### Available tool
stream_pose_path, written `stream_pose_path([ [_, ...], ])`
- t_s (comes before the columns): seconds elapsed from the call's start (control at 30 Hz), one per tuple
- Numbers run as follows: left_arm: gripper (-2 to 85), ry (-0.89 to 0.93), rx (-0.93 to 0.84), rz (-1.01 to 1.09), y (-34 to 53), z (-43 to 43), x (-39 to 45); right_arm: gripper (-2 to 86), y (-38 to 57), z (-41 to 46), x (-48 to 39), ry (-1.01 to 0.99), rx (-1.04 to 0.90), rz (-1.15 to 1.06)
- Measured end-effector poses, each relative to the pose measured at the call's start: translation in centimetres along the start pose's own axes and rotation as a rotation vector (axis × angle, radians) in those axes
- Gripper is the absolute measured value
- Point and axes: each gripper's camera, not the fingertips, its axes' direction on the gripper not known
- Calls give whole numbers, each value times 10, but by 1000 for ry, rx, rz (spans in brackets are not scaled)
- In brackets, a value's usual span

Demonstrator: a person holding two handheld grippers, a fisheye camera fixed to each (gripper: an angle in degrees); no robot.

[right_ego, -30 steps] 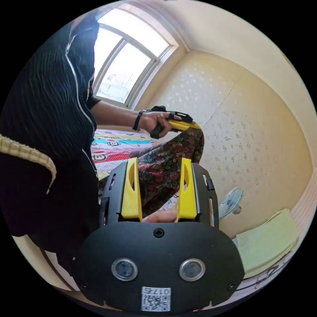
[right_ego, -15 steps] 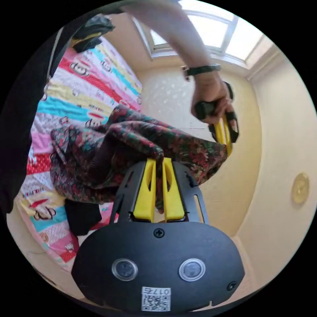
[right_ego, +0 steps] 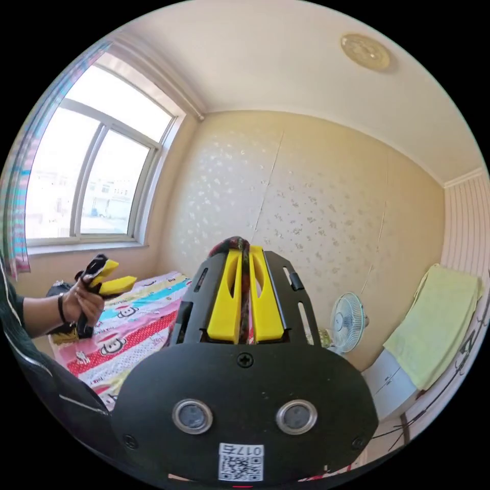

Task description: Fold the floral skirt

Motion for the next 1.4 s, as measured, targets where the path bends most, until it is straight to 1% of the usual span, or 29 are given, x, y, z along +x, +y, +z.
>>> stream_pose_path([
  [0.03,104,-26,23,11,9,-10,7,21,-5,0,6,1,16,32],
  [0.07,109,-98,30,42,27,-23,21,20,-13,-2,10,25,38,46],
  [0.1,121,-170,0,87,44,-27,36,20,-16,-4,10,39,54,48],
  [0.2,158,-288,-88,225,82,-9,66,20,-40,-12,14,57,140,68],
  [0.23,167,-310,-103,252,88,-4,71,21,-49,-16,16,40,172,78],
  [0.3,187,-415,-119,355,108,14,85,21,-64,-24,21,-2,220,104],
  [0.4,195,-502,-135,400,120,27,87,21,-83,-43,29,-74,292,148],
  [0.47,196,-496,-136,382,125,31,84,22,-96,-57,28,-81,329,138],
  [0.53,186,-450,-138,350,133,35,81,22,-104,-66,23,-66,337,108],
  [0.63,120,-413,-117,298,154,42,80,22,-109,-75,23,-54,326,65],
  [0.67,63,-377,-91,295,162,38,84,23,-105,-78,25,-43,320,40],
  [0.7,41,-333,-76,281,166,29,89,23,-103,-80,26,-29,314,31],
  [0.77,21,-334,-88,247,165,11,97,23,-91,-85,36,25,283,16],
  [0.83,11,-383,-47,257,164,-18,114,23,-80,-88,51,17,256,32],
  [0.87,6,-422,19,269,162,-42,129,23,-74,-89,61,5,231,44],
  [1.0,-4,-469,301,305,150,-122,192,23,-56,-90,81,-56,167,53],
  [1.03,-4,-486,327,319,148,-128,202,23,-51,-91,81,-67,156,41],
  [1.07,-5,-578,334,335,142,-133,224,23,-47,-92,77,-55,151,26],
  [1.1,-6,-668,312,394,135,-129,247,23,-46,-94,74,-40,150,16],
  [1.13,-6,-704,300,431,133,-126,260,22,-44,-98,67,2,152,-5],
  [1.2,-6,-823,303,564,129,-108,310,23,-44,-107,59,56,166,-43],
  [1.23,-6,-846,310,596,128,-104,323,23,-47,-114,56,71,178,-59],
  [1.3,-6,-893,350,723,124,-88,375,23,-54,-126,55,82,195,-81],
  [1.4,-6,-881,353,856,112,-67,434,24,-74,-151,61,73,240,-85],
])
